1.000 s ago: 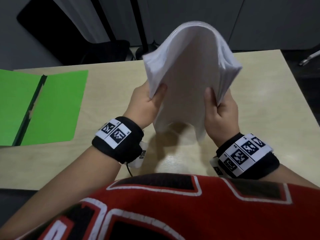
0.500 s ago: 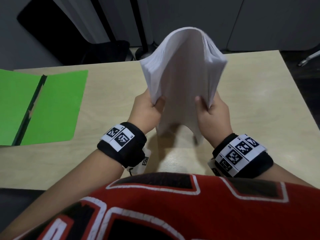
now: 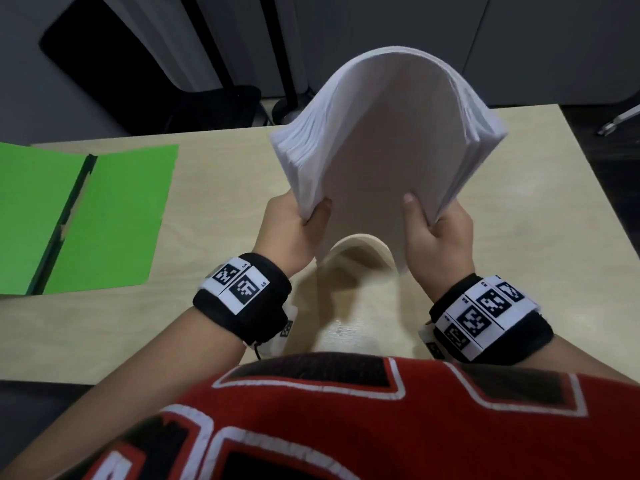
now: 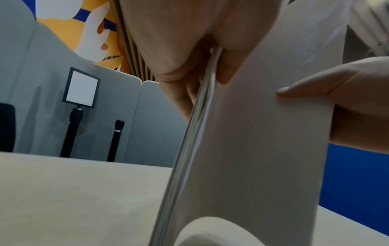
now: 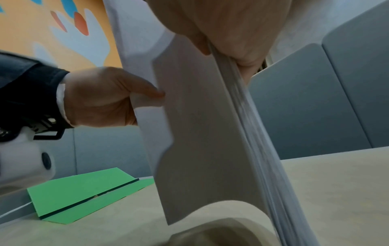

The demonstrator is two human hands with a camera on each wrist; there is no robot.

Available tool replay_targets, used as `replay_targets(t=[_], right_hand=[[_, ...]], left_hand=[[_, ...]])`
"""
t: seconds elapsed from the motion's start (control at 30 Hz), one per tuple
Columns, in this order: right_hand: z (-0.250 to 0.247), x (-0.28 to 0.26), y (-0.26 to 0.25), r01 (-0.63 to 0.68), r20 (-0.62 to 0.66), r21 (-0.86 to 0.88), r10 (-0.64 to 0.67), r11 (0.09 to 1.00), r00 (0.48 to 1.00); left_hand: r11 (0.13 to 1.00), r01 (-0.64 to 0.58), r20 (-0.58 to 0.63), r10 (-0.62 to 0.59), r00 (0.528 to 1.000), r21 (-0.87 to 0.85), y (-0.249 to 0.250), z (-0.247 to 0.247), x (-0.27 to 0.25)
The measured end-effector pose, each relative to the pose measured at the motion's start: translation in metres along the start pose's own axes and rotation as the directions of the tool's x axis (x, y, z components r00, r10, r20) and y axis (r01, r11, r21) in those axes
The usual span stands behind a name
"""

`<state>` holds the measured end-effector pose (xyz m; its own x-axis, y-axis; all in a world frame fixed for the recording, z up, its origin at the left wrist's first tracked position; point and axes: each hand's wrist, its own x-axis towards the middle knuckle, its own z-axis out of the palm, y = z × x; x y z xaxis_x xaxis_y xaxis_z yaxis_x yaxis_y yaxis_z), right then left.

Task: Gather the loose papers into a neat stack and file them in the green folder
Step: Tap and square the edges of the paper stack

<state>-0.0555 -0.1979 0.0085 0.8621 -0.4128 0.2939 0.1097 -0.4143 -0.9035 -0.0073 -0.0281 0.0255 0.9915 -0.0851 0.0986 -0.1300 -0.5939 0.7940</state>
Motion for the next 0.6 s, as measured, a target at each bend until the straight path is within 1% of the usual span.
replay_targets(t=[0.03,0.07,0.13,0.2,0.27,0.37,0.43,0.47,0.53,0.6], right_hand=[[0.001,0.0,0.001,0.018,0.019,-0.039,-0.018,0.999,1.0],[0.002,0.001,0.006,-0.01,0.061,-0.056,0.014,0.998,0.998],[0.004,0.004,0.013,-0.145,0.133,-0.035,0.148,0.989,0.98],[0.004,0.006,0.02,-0.188,0.136,-0.047,0.193,0.981,0.972],[0.003,0.006,0.026,-0.22,0.135,-0.065,0.227,0.973,0.965],[0.002,0.002,0.038,-0.275,0.184,-0.142,0.298,0.951,0.936],[-0.001,-0.003,0.044,-0.286,0.229,-0.201,0.329,0.937,0.916],[-0.003,-0.004,0.046,-0.28,0.239,-0.213,0.328,0.936,0.914],[-0.007,-0.003,0.044,-0.282,0.221,-0.201,0.324,0.938,0.92],[-0.009,-0.001,0.04,-0.309,0.195,-0.176,0.341,0.934,0.92]], left_hand=[[1.0,0.003,0.001,-0.003,1.0,0.006,-0.002,0.002,0.0],[0.999,0.036,0.024,-0.036,0.999,0.008,-0.006,0.004,0.0],[0.989,0.145,0.084,-0.145,0.986,0.009,-0.014,0.01,0.003],[0.978,0.211,0.098,-0.21,0.973,0.0,-0.021,0.014,0.005],[0.969,0.248,0.105,-0.245,0.964,-0.013,-0.026,0.017,0.005],[0.953,0.3,0.159,-0.301,0.94,0.031,-0.035,0.026,0.003],[0.945,0.321,0.172,-0.326,0.93,0.057,-0.039,0.029,0.0],[0.946,0.32,0.162,-0.324,0.932,0.049,-0.04,0.03,-0.001],[0.955,0.295,0.12,-0.294,0.948,0.009,-0.041,0.029,-0.003],[0.956,0.291,0.081,-0.286,0.955,-0.049,-0.041,0.028,-0.004]])
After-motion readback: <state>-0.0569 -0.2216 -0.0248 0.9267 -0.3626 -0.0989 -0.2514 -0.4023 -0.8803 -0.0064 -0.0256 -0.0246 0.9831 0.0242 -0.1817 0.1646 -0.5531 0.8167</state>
